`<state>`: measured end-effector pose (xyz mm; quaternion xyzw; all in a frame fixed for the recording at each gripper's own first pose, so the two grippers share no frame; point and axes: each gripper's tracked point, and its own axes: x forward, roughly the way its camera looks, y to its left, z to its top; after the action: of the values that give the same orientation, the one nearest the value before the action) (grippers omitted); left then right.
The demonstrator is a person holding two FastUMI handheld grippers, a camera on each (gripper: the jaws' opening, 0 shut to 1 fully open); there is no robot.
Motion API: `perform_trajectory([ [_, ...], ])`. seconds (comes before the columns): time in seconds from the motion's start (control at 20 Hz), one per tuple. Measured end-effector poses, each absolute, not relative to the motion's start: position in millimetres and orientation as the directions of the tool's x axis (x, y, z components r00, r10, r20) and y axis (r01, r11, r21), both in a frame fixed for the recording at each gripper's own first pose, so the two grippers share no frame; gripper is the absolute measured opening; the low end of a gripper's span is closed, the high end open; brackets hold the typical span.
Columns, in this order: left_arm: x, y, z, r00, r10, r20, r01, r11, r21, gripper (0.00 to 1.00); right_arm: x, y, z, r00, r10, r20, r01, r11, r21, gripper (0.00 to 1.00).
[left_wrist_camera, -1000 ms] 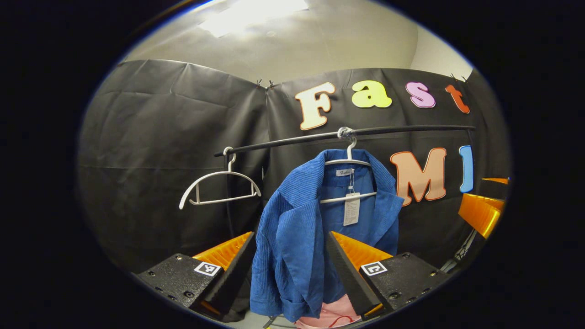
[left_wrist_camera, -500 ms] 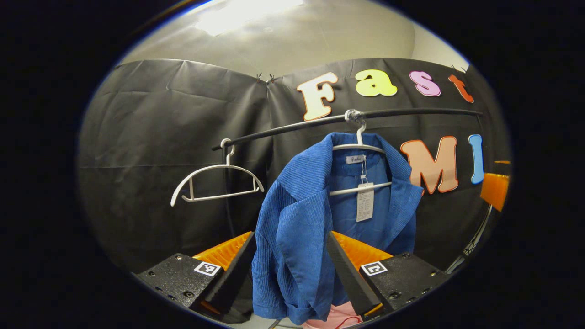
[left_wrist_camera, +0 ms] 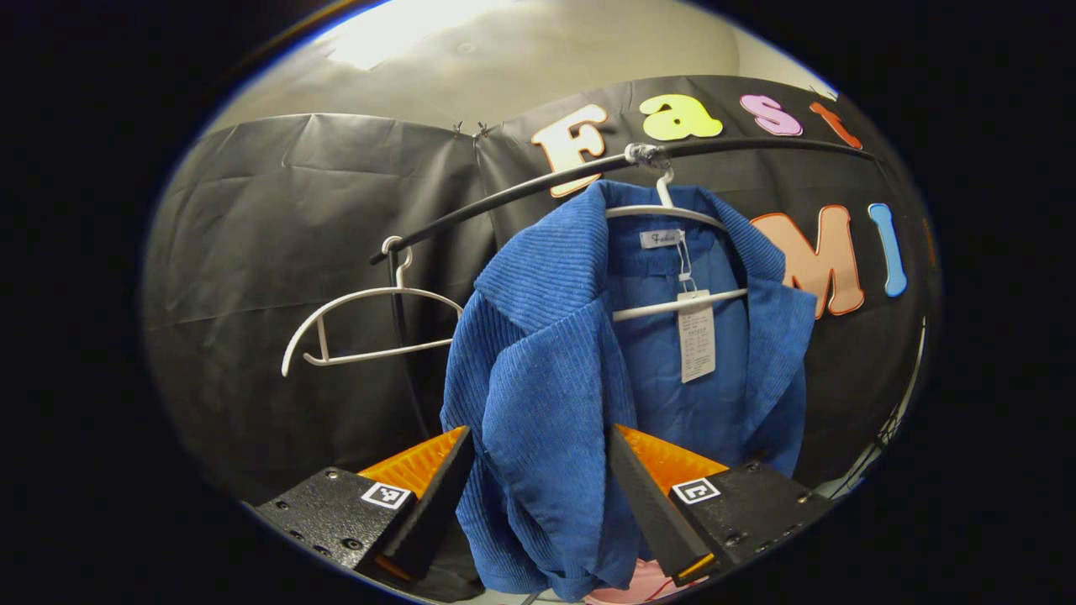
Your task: Grasp the clothes on the hanger with both hands and then place them into the laundry hamper below.
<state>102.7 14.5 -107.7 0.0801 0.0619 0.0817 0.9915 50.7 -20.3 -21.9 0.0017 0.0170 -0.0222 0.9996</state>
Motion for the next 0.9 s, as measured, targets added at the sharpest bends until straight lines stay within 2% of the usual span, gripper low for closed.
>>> perform_trajectory([
  [0.05,103.9,15.9,-111.6,0.978,0.177,-0.112,-0.157,0.973,0.171,0.96,50.6,-20.8,-22.0,0.998,-0.045,-0.035,0.045,0.999,0.001,0.93],
  [0.1,107.2,17.1,-113.7,0.977,0.182,-0.112,-0.160,0.971,0.176,0.99,50.7,-21.4,-23.5,0.998,-0.046,-0.037,0.046,0.999,-0.001,0.96],
  [0.2,110.7,19.4,-113.2,0.978,0.183,-0.101,-0.162,0.970,0.180,0.86,49.7,-22.2,-24.4,0.998,-0.047,-0.041,0.047,0.999,-0.004,0.96],
  [0.5,116.3,15.8,-113.5,0.983,0.155,-0.094,-0.135,0.972,0.195,0.22,50.8,-20.3,-32.2,0.997,-0.044,-0.063,0.044,0.999,-0.003,0.96],
  [0.55,116.9,15.5,-113.6,0.984,0.154,-0.093,-0.134,0.971,0.197,0.12,51.4,-20.0,-33.7,0.997,-0.042,-0.066,0.042,0.999,-0.003,0.93],
  [0.8,115.5,13.5,-111.7,0.982,0.148,-0.119,-0.123,0.972,0.199,0.01,64.5,-20.9,-42.4,0.996,-0.033,-0.081,0.031,0.999,-0.022,0.96],
  [0.9,114.7,12.7,-111.1,0.982,0.142,-0.125,-0.115,0.973,0.201,0.04,73.8,-22.7,-46.2,0.996,-0.029,-0.088,0.027,0.999,-0.029,0.96],
])
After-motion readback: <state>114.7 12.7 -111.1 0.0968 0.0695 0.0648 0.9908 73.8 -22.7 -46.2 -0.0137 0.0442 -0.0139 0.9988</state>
